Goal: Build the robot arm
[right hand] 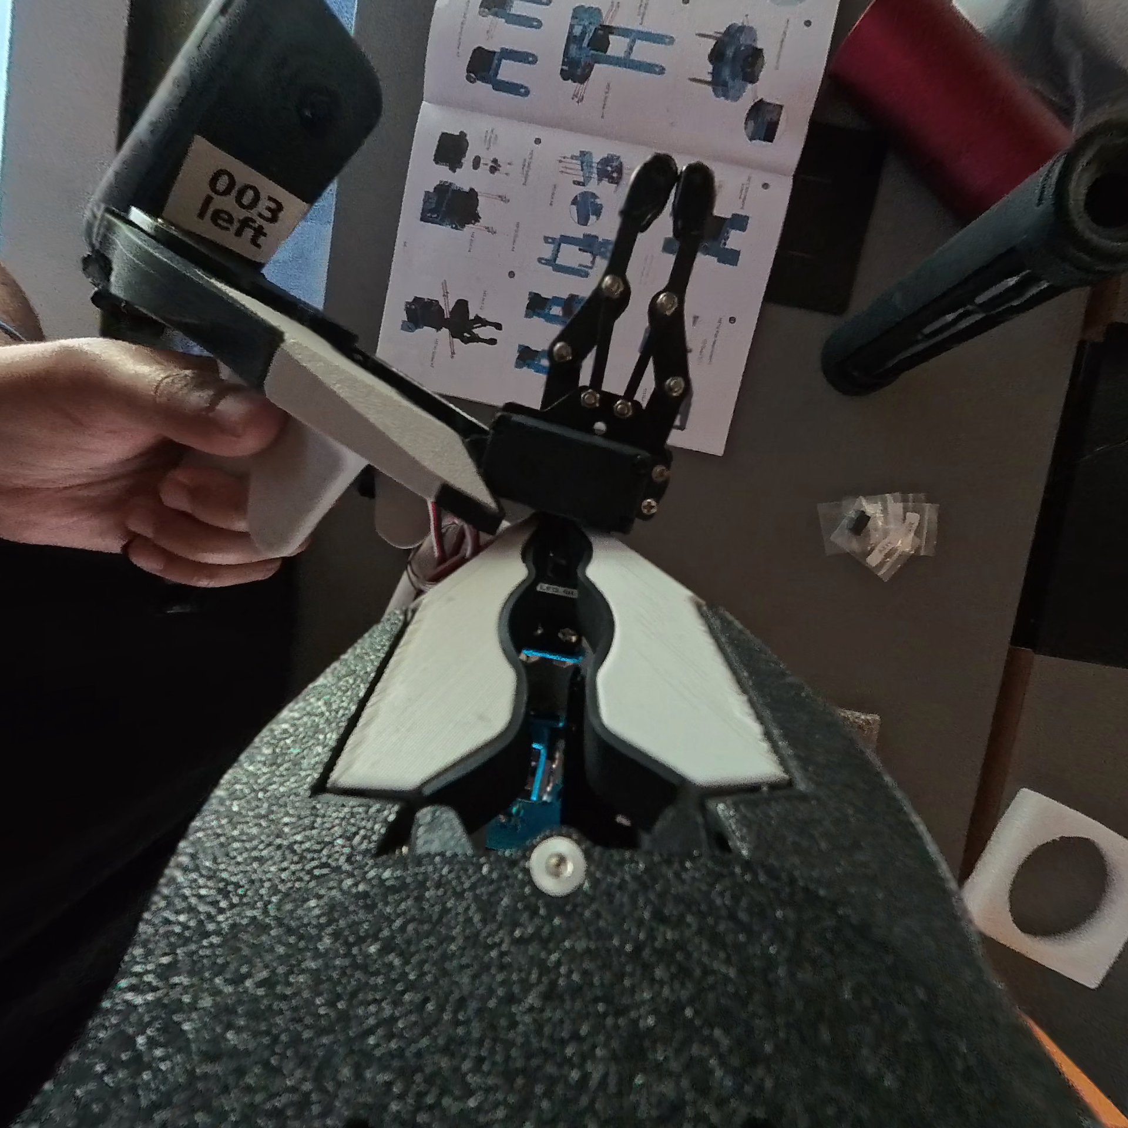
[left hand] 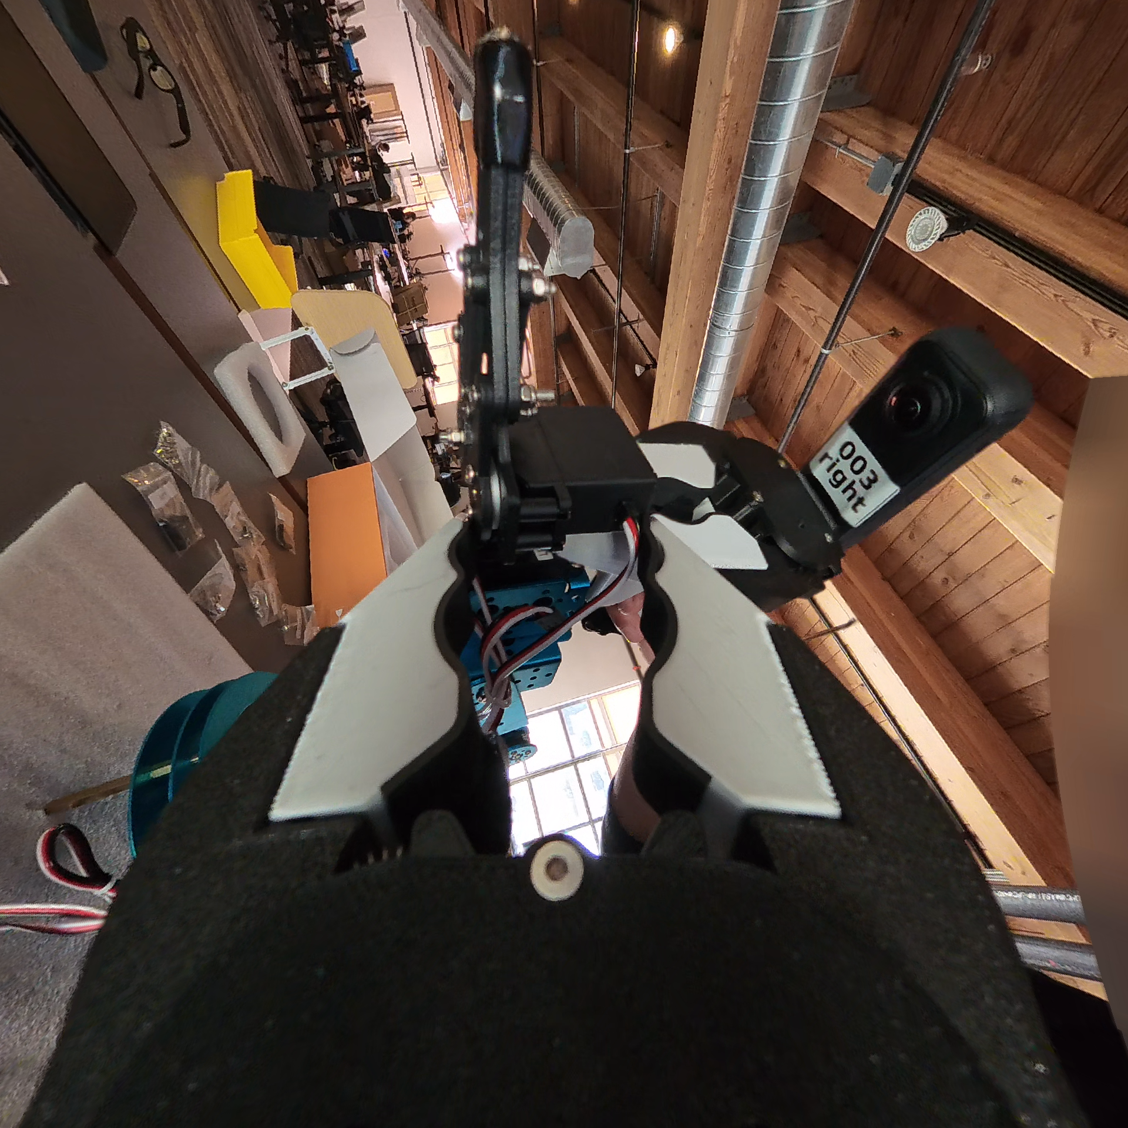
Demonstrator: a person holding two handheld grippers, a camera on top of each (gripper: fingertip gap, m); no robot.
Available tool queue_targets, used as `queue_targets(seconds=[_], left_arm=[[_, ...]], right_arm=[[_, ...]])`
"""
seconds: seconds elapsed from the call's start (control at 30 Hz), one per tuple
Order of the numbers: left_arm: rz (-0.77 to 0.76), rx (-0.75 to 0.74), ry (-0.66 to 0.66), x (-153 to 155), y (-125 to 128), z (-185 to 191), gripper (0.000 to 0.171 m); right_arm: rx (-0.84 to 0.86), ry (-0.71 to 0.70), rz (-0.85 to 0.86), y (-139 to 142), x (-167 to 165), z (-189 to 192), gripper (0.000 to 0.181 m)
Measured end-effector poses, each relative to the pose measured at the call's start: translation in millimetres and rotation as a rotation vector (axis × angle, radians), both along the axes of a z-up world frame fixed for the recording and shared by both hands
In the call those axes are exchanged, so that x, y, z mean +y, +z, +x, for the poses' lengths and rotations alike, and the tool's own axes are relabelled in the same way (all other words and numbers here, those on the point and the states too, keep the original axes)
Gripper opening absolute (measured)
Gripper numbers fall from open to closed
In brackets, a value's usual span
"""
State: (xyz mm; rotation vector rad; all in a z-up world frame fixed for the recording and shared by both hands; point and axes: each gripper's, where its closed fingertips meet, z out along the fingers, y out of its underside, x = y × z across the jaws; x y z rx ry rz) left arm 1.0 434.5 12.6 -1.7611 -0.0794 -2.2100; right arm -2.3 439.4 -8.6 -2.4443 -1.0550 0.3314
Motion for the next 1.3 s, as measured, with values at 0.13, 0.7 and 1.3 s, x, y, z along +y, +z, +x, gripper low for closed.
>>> queue_targets(seconds=[0.13, 0.7, 1.3], left_arm=[[-0.004, 0.0, -0.002, -0.4, -0.5, 0.4, 0.052], [-0.009, -0.002, -0.007, 3.1, -1.9, 0.2, 0.052], [0.066, 0.066, -0.052, -0.6, 0.2, 4.8, 0.052]], right_arm=[[-0.02, -0.005, 0.034, 0.6, 1.0, 3.2, 0.003], [0.12, -0.044, 0.123, 42.1, -0.3, 16.6, 0.0], [0.478, -0.635, 0.327, -160.0, -102.0, -50.3, 0.02]])
